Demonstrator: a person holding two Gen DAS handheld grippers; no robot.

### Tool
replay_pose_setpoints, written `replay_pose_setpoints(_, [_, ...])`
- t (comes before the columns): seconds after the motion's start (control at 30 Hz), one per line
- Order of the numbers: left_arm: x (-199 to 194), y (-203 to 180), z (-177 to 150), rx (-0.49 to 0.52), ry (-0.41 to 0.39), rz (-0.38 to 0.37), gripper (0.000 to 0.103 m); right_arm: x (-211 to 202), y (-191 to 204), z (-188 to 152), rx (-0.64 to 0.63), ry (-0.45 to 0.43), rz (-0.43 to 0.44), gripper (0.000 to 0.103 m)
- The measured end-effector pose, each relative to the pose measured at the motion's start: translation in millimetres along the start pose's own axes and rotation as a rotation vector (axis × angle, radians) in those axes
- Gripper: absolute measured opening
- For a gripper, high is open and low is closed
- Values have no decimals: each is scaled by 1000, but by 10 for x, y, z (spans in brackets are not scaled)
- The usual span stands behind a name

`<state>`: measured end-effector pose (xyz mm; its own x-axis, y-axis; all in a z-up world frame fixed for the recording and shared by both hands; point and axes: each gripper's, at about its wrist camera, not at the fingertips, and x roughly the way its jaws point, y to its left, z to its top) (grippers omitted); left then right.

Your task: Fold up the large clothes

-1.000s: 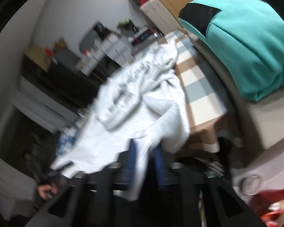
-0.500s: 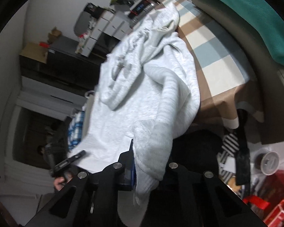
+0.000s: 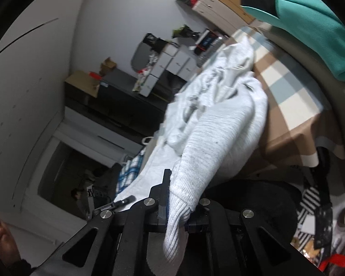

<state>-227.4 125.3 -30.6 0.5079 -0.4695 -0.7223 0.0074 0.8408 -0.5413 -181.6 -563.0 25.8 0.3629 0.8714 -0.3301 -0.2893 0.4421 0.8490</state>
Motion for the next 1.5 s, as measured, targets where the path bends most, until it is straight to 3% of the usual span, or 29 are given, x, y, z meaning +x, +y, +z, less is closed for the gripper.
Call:
replay_pose_setpoints(0.13, [-35,-29,292,26,-4,-21,3,-100,-12,16,21,-49,55,8])
replay_pose_setpoints(0.3, [36,-89,1080,55,-37,-30,3,-71,29,433,61,-144,69,8])
replay_pose_setpoints(0.4, [191,-155,1736,57,-36,-37,3,102,144,882,66,-188,50,8])
replay_pose_setpoints(0.6, [773,-40,2873,-26,37,-23,3,765,203,2130,110,-202,-116,8])
replay_pose_setpoints(0.73, [1339,297,3309,-125,114,15,3,1327,-64,2808,181,-161,-216,8])
replay_pose_setpoints(0.9, [2051,934,3471,-335,186,40,3,2020,-682,3342,283,-84,-398,8])
replay_pose_setpoints(1.07, [2460,1202,3400,-397,277,47,5,2391,-1327,3357,368,33,-498,11])
replay_pose_setpoints(1.13, [2482,1194,3367,-383,300,34,11,2446,-1496,3330,376,73,-490,12])
replay_pose_setpoints(1.17, [2451,1178,3361,-362,302,28,22,2430,-1536,3311,377,77,-468,12])
replay_pose_setpoints(1.2, [2375,1150,3333,-331,290,45,43,2404,-1547,3294,371,84,-443,18])
replay_pose_setpoints(1.23, [2289,1130,3363,-316,269,63,55,2366,-1516,3279,351,88,-427,35])
replay_pose_setpoints(1.27, [2172,1119,3360,-306,233,72,75,2317,-1455,3266,318,87,-415,45])
replay_pose_setpoints(1.33, [1950,1121,3395,-283,179,82,80,2213,-1316,3246,241,71,-395,73])
replay_pose_setpoints(1.43, [1788,1179,3337,-247,152,119,80,2091,-1089,3184,129,94,-378,76])
replay_pose_setpoints(1.47, [1756,1217,3278,-239,148,147,80,2088,-1027,3155,92,110,-399,77])
replay_pose_setpoints(1.5, [1769,1269,3232,-233,150,169,80,2107,-941,3112,37,105,-476,82])
